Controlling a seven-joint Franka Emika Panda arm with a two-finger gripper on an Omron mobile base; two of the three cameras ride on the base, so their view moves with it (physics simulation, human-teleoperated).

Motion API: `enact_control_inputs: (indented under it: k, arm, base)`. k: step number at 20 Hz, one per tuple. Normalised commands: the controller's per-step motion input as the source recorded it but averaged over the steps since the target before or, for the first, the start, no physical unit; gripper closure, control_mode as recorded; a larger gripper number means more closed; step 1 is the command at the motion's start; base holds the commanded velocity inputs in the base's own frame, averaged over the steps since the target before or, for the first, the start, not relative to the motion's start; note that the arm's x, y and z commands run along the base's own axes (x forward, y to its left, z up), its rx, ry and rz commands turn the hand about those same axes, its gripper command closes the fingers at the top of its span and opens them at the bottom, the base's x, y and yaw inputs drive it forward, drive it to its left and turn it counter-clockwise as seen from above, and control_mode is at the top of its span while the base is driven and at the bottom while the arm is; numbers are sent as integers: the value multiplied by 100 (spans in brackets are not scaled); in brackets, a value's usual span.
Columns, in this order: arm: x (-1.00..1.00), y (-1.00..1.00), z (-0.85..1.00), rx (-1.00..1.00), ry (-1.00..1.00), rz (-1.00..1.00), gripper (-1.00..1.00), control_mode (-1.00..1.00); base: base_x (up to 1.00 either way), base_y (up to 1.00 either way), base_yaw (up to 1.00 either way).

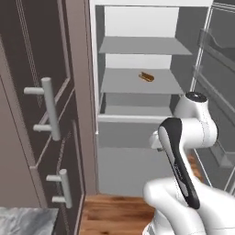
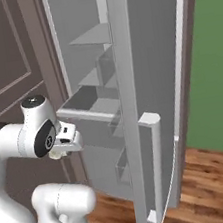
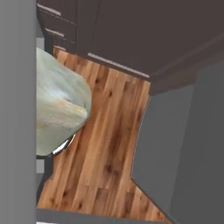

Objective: Place the garlic and potato inside the fridge drawer. Close the drawer after placing the vegetables.

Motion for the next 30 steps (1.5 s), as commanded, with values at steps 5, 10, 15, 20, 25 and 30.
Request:
enact_control_inputs:
  k: [5, 10, 15, 20, 25, 30]
  arm:
    - [0, 0, 0, 0, 0, 0, 100, 100]
    - [0, 0, 0, 0, 0, 0, 100, 100]
    - [0, 0, 0, 0, 0, 0, 100, 100]
    - [0, 0, 0, 0, 0, 0, 100, 100]
    - [0, 0, 0, 0, 0, 0, 100, 100]
    - [0, 0, 0, 0, 0, 0, 100, 100]
  base:
    - [51, 25, -40]
    - [42, 25, -38]
    - [42, 41, -29]
    - [42, 48, -18]
    - [46, 16, -4]
    - [53, 0, 0]
